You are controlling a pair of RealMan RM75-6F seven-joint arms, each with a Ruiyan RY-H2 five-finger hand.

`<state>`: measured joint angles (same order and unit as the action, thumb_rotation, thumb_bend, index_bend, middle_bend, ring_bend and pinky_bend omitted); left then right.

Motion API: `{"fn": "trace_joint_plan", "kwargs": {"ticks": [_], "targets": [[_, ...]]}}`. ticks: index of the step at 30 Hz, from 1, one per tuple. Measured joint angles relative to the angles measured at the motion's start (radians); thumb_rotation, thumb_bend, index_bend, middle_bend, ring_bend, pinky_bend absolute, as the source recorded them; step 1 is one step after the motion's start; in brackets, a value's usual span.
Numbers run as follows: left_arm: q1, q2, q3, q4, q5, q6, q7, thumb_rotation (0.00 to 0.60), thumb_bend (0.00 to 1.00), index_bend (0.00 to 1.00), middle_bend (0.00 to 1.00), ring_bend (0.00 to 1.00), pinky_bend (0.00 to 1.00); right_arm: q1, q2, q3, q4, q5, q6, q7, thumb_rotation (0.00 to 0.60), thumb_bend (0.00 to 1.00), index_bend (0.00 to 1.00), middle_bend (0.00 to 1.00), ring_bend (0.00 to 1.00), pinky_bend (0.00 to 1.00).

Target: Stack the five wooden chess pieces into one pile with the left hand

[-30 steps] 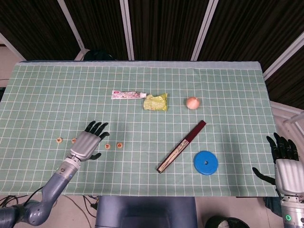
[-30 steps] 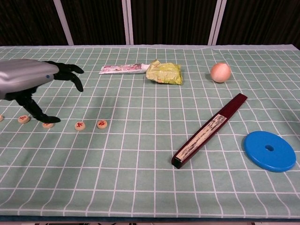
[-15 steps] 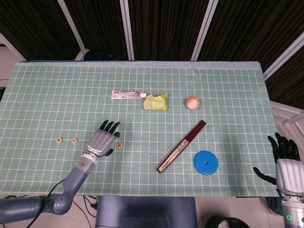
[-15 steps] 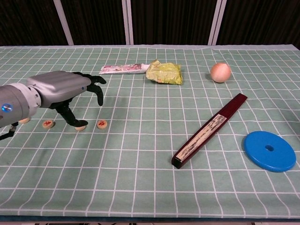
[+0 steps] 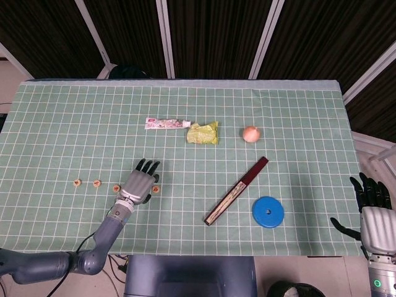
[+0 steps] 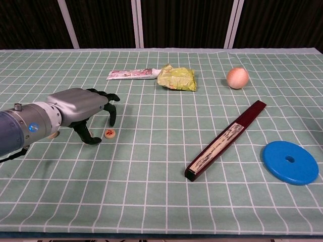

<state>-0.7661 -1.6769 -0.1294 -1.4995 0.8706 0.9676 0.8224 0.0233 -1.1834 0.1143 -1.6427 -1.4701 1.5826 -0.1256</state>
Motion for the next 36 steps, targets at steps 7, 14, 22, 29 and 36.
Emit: {"fn": "trace_joint_plan", "kwargs": {"ticks": [7,14,22,29,36], "targets": [[-0.015,-0.014,0.012,0.012,0.003,0.007,-0.003,0.6,0.31,0.45,0.0,0.0,0.0,0.001,0.0,0.002,0.001,0.002,-0.001,0.001,0.6,0.23,0.08,0.01,0.0,0.0],[-0.022,-0.013,0.026,0.006,-0.01,0.029,0.021,0.6,0.32,0.46,0.0,0.0,0.0,0.001,0.0,0.002,0.001,0.002,-0.001,0.002,0.6,0.23,0.08,0.01,0.0,0.0],[-0.035,-0.019,0.033,0.012,-0.026,0.045,0.037,0.6,0.32,0.47,0.0,0.0,0.0,0.001,-0.001,0.003,0.0,0.005,-0.001,0.0,0.6,0.23,0.08,0.01,0.0,0.0],[-0.042,-0.02,0.041,0.009,-0.028,0.056,0.049,0.6,0.32,0.48,0.0,0.0,0.0,0.002,-0.001,0.003,0.0,0.007,-0.004,-0.002,0.6,0.23,0.08,0.01,0.0,0.0],[-0.052,-0.03,0.046,0.012,-0.034,0.059,0.058,0.6,0.34,0.48,0.0,0.0,0.0,0.002,-0.002,0.005,-0.001,0.01,-0.003,-0.006,0.6,0.23,0.08,0.01,0.0,0.0]]}}
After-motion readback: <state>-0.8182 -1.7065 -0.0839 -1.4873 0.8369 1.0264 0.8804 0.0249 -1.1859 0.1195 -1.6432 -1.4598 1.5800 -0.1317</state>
